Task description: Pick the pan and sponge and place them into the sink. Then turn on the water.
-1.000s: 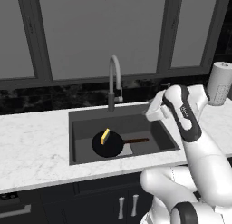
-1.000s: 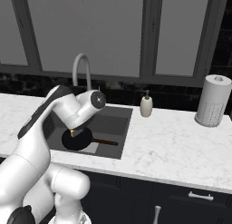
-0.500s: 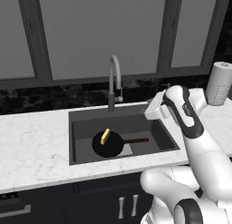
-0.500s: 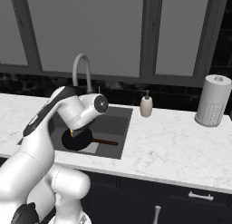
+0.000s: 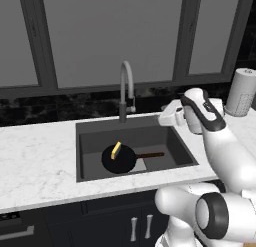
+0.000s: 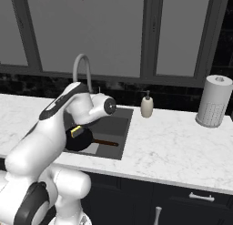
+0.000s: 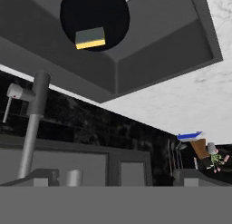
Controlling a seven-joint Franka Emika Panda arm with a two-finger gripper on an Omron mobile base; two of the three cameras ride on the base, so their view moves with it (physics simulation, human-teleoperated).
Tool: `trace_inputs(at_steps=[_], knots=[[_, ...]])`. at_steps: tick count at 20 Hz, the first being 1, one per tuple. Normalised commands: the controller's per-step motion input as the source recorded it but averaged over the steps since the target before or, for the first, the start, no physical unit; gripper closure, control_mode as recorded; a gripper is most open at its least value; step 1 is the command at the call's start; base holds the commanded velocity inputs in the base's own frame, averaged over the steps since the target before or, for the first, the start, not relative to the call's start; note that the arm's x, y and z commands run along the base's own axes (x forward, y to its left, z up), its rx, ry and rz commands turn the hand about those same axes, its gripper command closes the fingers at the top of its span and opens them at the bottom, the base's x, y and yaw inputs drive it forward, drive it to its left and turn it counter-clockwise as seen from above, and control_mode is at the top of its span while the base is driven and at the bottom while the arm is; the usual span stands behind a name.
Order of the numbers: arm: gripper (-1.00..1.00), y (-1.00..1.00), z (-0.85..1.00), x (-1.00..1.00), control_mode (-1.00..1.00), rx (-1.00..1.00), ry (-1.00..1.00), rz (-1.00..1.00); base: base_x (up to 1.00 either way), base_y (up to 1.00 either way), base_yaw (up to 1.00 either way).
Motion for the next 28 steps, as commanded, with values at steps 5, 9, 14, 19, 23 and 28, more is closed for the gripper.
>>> trace_inputs(at_steps=[5, 9, 14, 19, 23, 28], knots=[[-1.0, 0.0, -0.01, 0.33, -1.0, 0.02, 0.0, 0.01, 0.0, 0.0, 0.0], [-1.0, -0.03, 0.0, 0.26, -1.0, 0.0, 0.0, 0.0, 0.0, 0.0, 0.0], [-1.0, -0.01, -0.02, 0.38, -1.0, 0.0, 0.0, 0.0, 0.0, 0.0, 0.0], [-1.0, 0.0, -0.18, 0.47, -1.0, 0.0, 0.0, 0.0, 0.0, 0.0, 0.0], [-1.0, 0.0, -0.24, 0.4, -1.0, 0.0, 0.0, 0.0, 0.0, 0.0, 0.0], [-1.0, 0.0, -0.26, 0.37, -1.0, 0.0, 0.0, 0.0, 0.0, 0.0, 0.0]])
